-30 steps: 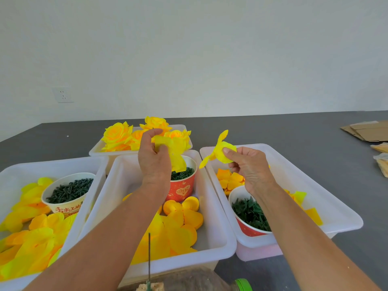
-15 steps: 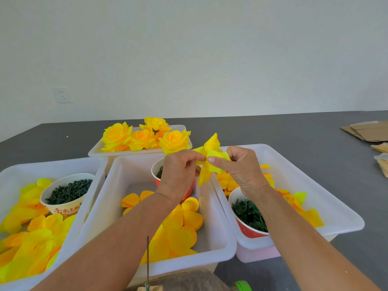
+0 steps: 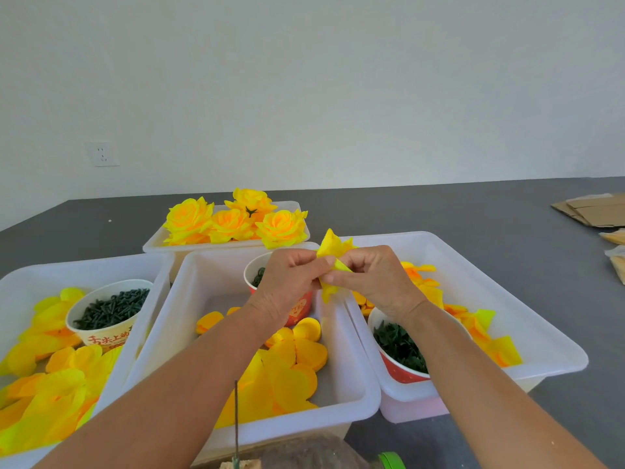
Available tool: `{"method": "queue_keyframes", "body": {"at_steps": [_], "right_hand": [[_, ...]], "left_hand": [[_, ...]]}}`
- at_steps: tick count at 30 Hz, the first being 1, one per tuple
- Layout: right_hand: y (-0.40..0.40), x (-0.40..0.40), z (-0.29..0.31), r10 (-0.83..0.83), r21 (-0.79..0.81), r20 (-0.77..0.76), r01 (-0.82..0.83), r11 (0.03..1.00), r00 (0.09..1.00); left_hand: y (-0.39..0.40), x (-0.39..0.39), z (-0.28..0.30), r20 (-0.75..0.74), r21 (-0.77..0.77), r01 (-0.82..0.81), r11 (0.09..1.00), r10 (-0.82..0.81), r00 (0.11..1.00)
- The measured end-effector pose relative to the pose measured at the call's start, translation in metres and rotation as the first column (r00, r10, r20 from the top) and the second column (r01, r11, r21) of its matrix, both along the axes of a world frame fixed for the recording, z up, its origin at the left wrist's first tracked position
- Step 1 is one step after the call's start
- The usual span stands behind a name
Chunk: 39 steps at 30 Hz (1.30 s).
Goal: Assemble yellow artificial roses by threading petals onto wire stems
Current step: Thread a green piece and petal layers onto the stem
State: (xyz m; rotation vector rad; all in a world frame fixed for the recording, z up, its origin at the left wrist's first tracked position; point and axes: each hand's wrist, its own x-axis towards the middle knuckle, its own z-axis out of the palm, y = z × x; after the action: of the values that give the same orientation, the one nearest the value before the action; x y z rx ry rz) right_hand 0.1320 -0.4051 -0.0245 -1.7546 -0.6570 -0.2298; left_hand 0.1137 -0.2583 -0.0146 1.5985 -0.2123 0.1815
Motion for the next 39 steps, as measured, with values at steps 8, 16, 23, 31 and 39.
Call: {"method": "queue_keyframes", "body": {"at_steps": [8, 16, 23, 31, 39], "right_hand": [[-0.003, 0.002, 0.007, 0.032, 0.288, -0.258, 0.046, 0.956, 0.966], [-0.004, 0.001, 0.01, -0.058, 0.33, -0.259, 0.145, 0.933, 0.964], [-0.005, 0.002, 0.01, -0.25, 0.337, -0.217, 0.313, 0.888, 0.944], [-0.007, 0.005, 0.013, -0.371, 0.417, -0.27, 0.455, 0.787, 0.889], [-0.008, 0.006, 0.012, -0.404, 0.45, -0.295, 0.499, 0.74, 0.866]], "left_hand": [[0.004, 0.002, 0.006, -0.076, -0.18, 0.115, 0.977, -0.13, 0.989], [0.006, 0.001, 0.003, 0.029, 0.06, -0.119, 0.991, 0.117, 0.993], [0.008, 0.006, 0.003, 0.081, 0.205, -0.241, 0.949, 0.229, 0.97], [0.01, 0.009, 0.004, 0.088, 0.283, -0.347, 0.894, 0.336, 0.938], [0.008, 0.008, 0.005, 0.051, 0.208, -0.361, 0.909, 0.359, 0.932]]}}
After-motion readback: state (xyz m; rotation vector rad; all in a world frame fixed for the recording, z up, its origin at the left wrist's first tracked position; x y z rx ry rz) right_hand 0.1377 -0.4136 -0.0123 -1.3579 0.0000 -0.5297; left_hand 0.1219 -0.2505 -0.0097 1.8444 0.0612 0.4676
